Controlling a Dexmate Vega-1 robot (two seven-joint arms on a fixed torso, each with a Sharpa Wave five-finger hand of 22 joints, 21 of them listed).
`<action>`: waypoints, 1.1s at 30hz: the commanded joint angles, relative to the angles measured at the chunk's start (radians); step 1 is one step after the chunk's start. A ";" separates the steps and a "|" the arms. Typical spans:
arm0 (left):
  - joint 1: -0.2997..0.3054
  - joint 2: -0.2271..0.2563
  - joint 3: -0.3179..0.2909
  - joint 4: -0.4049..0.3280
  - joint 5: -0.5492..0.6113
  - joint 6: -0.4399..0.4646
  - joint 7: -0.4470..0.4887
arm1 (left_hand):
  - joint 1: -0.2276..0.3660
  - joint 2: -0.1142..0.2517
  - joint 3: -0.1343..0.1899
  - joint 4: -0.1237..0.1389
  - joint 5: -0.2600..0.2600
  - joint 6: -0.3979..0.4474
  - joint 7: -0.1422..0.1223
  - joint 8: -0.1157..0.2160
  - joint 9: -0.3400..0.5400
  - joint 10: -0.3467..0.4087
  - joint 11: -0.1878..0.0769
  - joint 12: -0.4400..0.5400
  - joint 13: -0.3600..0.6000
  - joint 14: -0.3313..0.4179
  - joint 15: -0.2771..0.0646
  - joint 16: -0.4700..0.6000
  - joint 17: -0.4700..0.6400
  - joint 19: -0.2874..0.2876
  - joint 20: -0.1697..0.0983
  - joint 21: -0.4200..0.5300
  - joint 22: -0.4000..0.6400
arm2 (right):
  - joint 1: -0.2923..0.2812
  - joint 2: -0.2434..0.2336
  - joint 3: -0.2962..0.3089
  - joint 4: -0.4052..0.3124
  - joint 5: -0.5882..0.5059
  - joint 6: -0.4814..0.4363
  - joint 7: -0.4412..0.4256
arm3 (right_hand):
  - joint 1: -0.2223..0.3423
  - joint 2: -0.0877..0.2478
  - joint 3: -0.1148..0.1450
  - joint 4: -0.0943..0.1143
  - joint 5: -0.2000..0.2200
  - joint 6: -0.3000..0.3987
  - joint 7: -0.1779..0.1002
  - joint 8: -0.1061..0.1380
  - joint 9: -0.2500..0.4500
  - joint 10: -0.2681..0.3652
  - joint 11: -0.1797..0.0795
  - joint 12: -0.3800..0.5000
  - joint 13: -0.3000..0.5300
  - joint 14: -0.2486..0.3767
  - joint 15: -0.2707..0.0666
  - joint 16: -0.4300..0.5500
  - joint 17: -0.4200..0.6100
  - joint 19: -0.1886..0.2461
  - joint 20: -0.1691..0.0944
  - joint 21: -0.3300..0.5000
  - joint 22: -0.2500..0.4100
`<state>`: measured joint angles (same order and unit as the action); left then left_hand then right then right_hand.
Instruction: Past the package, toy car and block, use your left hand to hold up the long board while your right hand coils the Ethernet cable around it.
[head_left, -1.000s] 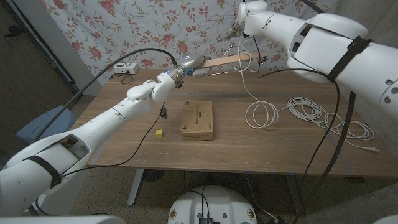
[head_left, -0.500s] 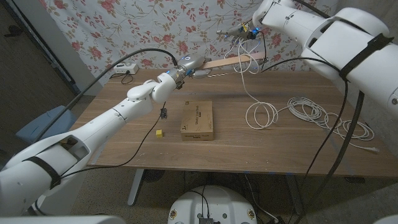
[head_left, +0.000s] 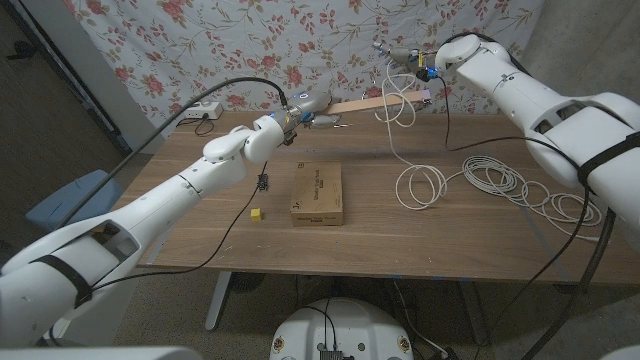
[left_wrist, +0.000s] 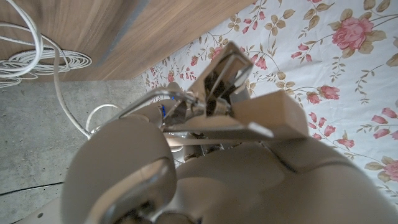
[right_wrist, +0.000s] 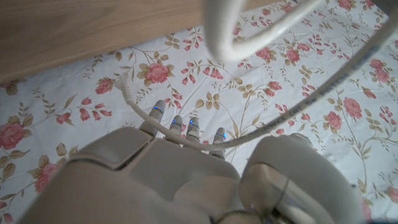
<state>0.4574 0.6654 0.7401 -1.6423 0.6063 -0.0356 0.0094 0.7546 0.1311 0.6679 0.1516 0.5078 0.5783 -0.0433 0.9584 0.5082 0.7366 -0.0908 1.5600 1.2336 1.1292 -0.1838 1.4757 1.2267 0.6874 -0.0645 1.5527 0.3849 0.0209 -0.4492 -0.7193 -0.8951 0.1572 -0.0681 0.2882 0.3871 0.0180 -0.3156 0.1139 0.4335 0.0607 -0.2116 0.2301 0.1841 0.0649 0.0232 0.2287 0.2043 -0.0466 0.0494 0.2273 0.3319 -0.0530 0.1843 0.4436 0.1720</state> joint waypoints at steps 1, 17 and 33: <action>0.014 0.033 -0.007 -0.095 -0.021 0.073 -0.145 | -0.005 0.029 0.002 0.003 0.006 0.002 -0.003 0.010 0.000 0.000 0.001 0.003 0.003 -0.001 -0.001 0.007 0.002 -0.002 -0.023 0.003 0.001 | -0.250 -0.087 0.156 -0.516 -0.059 0.167 -0.367 | 0.013 0.003 0.003 -0.006 -0.002 0.027 -0.003 0.011 0.001 0.016 -0.004 0.005 0.002 0.013 -0.003 0.008 -0.004 0.020 -0.001 -0.002 0.003; 0.009 0.082 -0.005 -0.217 -0.072 0.182 -0.391 | -0.004 0.030 0.001 0.002 0.007 -0.001 0.001 0.014 -0.004 -0.001 0.004 0.003 0.003 -0.002 0.000 0.010 0.001 0.000 -0.023 0.003 -0.001 | -0.377 -0.104 0.235 -0.678 -0.181 0.233 -0.547 | 0.028 0.001 0.002 -0.011 -0.007 0.051 -0.006 -0.009 -0.001 0.063 -0.035 0.008 -0.003 0.071 -0.026 0.020 -0.031 0.116 -0.025 0.004 0.002; -0.008 0.122 0.027 -0.313 -0.063 0.321 -0.604 | 0.001 0.035 0.003 0.001 0.007 -0.002 0.015 0.013 -0.020 -0.006 0.012 0.002 0.003 -0.003 0.003 0.013 0.001 0.000 -0.016 0.002 -0.007 | -0.411 -0.074 0.246 -0.690 -0.219 0.278 -0.578 | 0.025 0.003 0.001 -0.008 -0.008 0.079 -0.006 -0.008 -0.001 0.085 -0.038 0.010 -0.004 0.091 -0.015 0.024 -0.039 0.131 -0.027 -0.002 0.003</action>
<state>0.4644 0.7618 0.7444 -1.8933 0.5378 0.1978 -0.4502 0.7545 0.1312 0.6668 0.1501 0.5077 0.5747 -0.0384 0.9662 0.4883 0.7312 -0.0855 1.5600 1.2336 1.1255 -0.1802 1.4833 1.2267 0.6874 -0.0645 1.5527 0.3759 -0.3627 -0.5416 -0.4879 -1.5682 -0.0361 0.1731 -0.2577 0.4105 0.0227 -0.3116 0.1100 0.4289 0.1328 -0.2128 0.2217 0.1815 0.1417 -0.0145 0.2331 0.1998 0.0340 0.0337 0.2444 0.2921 0.0701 0.1571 0.4437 0.1723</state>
